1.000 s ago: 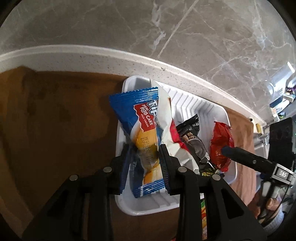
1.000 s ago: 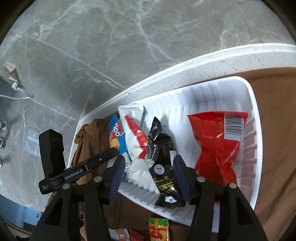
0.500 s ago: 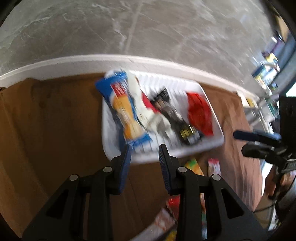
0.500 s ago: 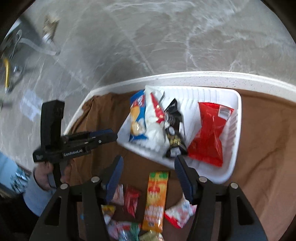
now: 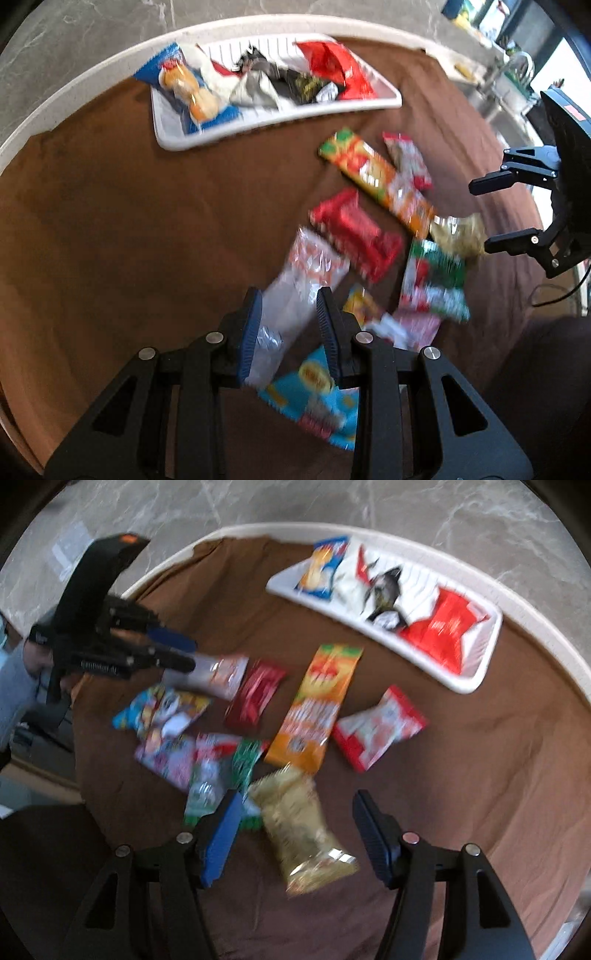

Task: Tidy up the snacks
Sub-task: 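Grasp the clear packet with the left tool while the right tool grasps the gold packet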

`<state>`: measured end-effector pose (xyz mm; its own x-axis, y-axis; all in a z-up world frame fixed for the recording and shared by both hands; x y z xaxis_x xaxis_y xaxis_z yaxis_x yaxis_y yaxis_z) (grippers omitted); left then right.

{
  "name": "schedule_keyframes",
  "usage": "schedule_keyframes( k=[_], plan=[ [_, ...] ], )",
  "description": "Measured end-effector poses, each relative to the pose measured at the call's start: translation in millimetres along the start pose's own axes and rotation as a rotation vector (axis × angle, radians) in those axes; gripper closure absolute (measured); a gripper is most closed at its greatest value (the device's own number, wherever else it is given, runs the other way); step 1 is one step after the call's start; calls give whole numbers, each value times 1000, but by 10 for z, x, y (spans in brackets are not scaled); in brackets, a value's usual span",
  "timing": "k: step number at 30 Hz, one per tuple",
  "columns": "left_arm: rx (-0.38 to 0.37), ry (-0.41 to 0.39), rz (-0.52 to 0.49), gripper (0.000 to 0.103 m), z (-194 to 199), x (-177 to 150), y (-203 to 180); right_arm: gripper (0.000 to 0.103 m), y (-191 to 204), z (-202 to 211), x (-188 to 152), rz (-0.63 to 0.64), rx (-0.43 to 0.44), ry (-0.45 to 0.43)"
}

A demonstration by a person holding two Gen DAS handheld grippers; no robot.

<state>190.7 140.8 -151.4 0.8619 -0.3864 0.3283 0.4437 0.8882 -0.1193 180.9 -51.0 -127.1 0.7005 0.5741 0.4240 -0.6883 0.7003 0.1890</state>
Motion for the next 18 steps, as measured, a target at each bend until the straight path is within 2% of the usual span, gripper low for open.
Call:
schedule_keyframes(
  k=[6, 12, 18],
  plan=[
    [18, 27, -52, 74, 14, -216, -50, 38, 179, -85, -119, 62, -32, 25],
    [70, 45, -110, 74, -26, -204, -33, 38, 222, -252, -142, 124, -78, 80],
    [55, 65, -155, 74, -133, -140, -71, 38, 183, -326, -140, 133, -85, 103]
  ],
)
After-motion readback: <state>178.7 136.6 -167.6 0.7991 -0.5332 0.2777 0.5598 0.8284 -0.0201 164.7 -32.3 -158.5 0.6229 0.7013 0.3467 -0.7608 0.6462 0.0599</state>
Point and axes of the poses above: each gripper's, at about its wrist camera, not at the fingertips, and z roughly against the way its jaws point, y to its left, x to its top, the point moved 4 cm from there along -z, roughly the way its jaws point
